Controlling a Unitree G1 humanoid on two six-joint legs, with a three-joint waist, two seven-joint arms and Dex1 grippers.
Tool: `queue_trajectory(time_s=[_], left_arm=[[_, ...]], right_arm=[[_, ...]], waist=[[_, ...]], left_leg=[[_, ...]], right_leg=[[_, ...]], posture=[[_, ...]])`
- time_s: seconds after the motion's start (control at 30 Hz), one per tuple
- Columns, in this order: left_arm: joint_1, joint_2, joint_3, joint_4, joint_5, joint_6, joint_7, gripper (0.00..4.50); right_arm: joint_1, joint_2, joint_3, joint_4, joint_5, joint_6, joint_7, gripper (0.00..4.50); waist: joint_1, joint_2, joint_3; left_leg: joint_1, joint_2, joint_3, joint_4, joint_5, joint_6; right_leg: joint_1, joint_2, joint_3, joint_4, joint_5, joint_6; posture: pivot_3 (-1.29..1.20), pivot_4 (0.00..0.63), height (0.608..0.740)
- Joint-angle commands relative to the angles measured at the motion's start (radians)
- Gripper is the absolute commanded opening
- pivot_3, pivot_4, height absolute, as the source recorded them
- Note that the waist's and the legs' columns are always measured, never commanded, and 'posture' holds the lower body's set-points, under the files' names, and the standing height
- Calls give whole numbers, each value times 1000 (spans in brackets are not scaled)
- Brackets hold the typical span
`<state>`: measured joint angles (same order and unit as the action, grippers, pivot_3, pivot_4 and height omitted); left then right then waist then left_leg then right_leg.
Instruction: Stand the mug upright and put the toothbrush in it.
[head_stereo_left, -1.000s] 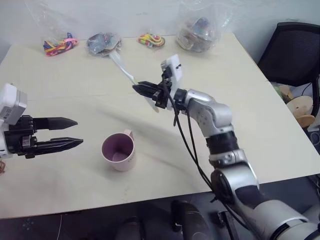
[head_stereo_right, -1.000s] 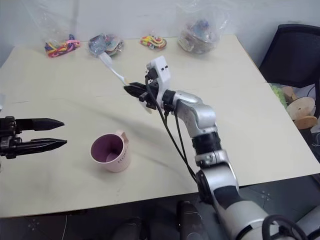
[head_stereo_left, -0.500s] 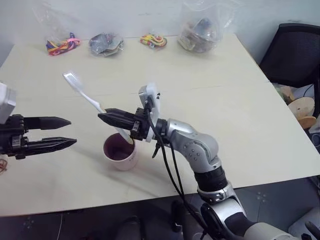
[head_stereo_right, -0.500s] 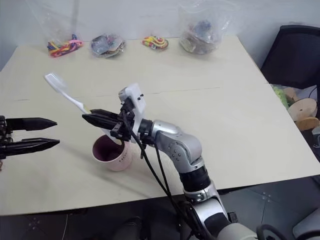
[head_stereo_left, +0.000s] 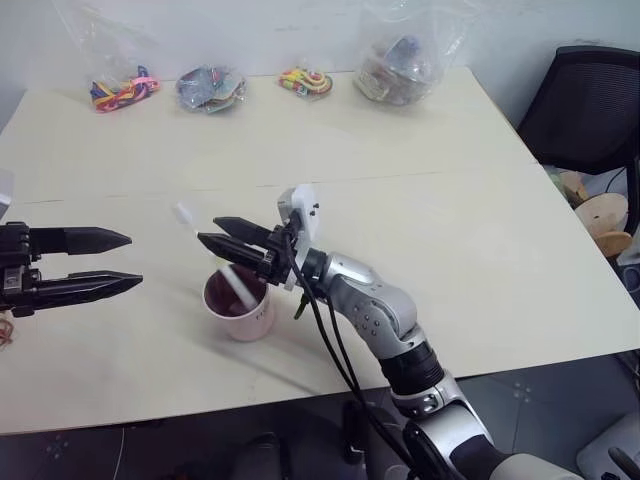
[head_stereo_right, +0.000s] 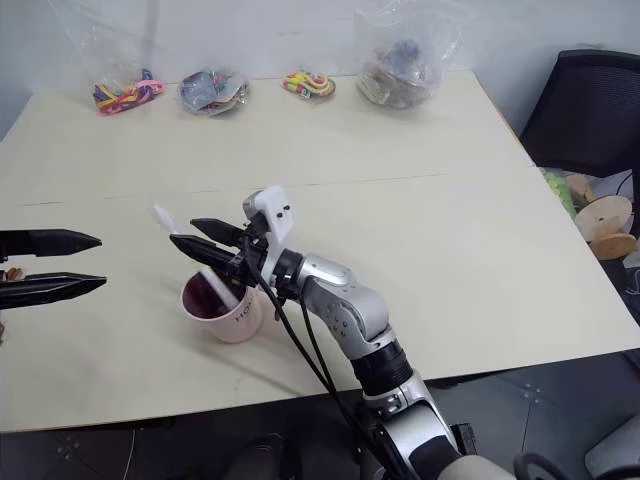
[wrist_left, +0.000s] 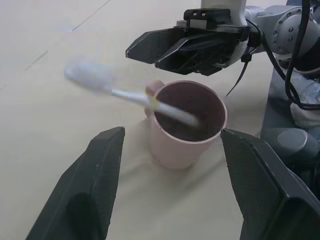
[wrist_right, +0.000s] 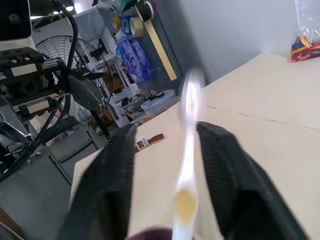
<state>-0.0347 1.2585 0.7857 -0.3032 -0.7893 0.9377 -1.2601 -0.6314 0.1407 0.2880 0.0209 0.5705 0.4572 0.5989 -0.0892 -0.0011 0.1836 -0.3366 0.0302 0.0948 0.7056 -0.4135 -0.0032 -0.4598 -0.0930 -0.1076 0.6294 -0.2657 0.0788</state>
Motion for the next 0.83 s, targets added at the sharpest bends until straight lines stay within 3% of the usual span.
queue_trajectory(time_s=[0.03,0.13,0.3,0.43,0.5,0.63,0.83], left_arm=[[-14,21,21,9,6,-15,-11,3235],[-31,23,-7,24,8,-30,-9,3235],[-56,14,-42,35,2,-48,-16,3235],[-74,9,-85,49,10,-81,-15,3235],[-82,7,-100,53,10,-90,-15,3235],[-101,3,-123,51,-8,-92,-21,3235],[-106,13,-143,50,-15,-95,-55,3235]], right_arm=[[21,53,6,-90,28,-17,14,3457],[6,-33,-40,-159,53,27,37,4450],[-63,-425,-131,-284,93,173,241,4450],[-49,-861,-201,-328,134,229,601,4450],[-28,-988,-198,-330,112,202,699,4450],[10,-1103,-227,-319,103,170,795,4450],[4,-1066,-271,-326,149,218,732,4450]], waist=[[0,0,0],[3,0,0],[26,-1,0],[45,0,0],[54,0,0],[53,-1,0],[62,-1,0]], left_leg=[[0,0,0,0,0,0],[0,0,0,0,0,0],[0,-2,-1,2,0,1],[-2,0,0,1,-1,1],[-1,0,0,0,-1,2],[1,1,4,0,-1,2],[1,1,4,3,-1,2]], right_leg=[[0,0,0,0,0,0],[0,0,0,0,0,0],[1,-2,0,-1,0,0],[0,-1,0,-2,0,0],[0,-1,0,-2,0,0],[0,-1,2,0,0,0],[0,-2,2,1,0,0]], posture=[[0,150,740],[0,150,740],[0,150,740],[0,150,740],[0,150,740],[0,150,740],[0,150,740]])
